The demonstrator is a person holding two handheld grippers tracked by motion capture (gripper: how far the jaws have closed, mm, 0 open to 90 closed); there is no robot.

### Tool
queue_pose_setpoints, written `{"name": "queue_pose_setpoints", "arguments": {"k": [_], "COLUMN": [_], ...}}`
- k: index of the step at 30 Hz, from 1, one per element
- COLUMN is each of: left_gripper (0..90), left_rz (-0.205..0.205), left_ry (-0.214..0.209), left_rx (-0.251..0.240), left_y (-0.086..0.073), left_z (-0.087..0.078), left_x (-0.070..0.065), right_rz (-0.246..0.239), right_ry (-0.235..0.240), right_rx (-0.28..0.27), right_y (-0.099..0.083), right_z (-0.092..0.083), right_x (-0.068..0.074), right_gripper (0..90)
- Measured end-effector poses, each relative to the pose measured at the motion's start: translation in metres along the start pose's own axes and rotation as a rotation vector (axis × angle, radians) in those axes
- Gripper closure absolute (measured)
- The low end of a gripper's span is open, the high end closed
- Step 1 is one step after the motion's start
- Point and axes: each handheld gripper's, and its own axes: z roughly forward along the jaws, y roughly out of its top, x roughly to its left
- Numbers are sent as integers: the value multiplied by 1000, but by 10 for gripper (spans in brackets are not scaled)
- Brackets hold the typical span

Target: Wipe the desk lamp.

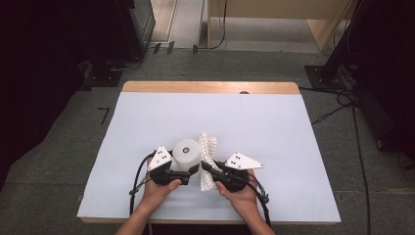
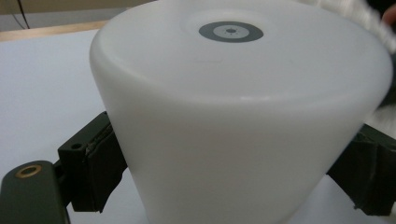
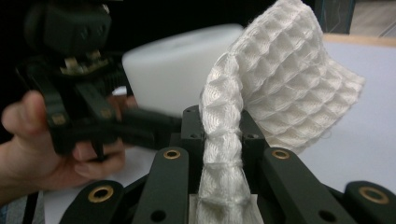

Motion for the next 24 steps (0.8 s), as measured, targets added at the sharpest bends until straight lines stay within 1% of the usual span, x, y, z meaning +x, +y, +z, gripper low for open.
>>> {"name": "queue_pose_setpoints", "arguments": {"k": [1, 4, 6, 8, 10, 12, 13, 16, 17, 18, 21, 22, 23, 24], "left_gripper": [89, 88, 88, 88, 89, 88, 89, 89, 89, 89, 89, 89, 89, 89], "left_rz": [16, 26, 25, 9, 6, -1, -2, 0, 7, 13, 35, 35, 47, 47], "left_ry": [-3, 2, 8, 10, 16, 19, 16, 8, 9, 7, 2, 2, 4, 4], "left_rx": [10, 14, -10, -32, -40, -48, -50, -45, -39, -35, -17, -17, -9, -9], "left_y": [0, 1, 4, 6, 8, 9, 9, 8, 8, 7, 5, 5, 5, 5], "left_z": [1, 1, -4, -9, -12, -14, -15, -14, -13, -12, -7, -7, -5, -5], "left_x": [-2, -3, 0, 3, 6, 7, 9, 9, 8, 7, 2, 2, 0, 0], "right_rz": [-21, -28, -20, -10, 9, 20, 20, 21, 15, 17, 5, 5, -3, 1], "right_ry": [-10, -13, -11, -11, -11, -6, -5, -4, 3, 3, -4, -4, -2, 0], "right_rx": [-13, -12, 16, 50, 94, 118, 120, 104, 84, 75, 25, 25, -9, -12], "right_y": [4, 5, 0, -6, -14, -20, -21, -18, -15, -13, -3, -3, 2, 3], "right_z": [-4, -5, -1, 4, 12, 17, 18, 17, 15, 13, 4, 4, -2, -3], "right_x": [1, 0, -3, -6, -8, -8, -7, -4, -4, -3, -1, -1, 0, 1], "right_gripper": [781, 782, 782, 782, 782, 782, 782, 783, 783, 783, 783, 783, 783, 783]}}
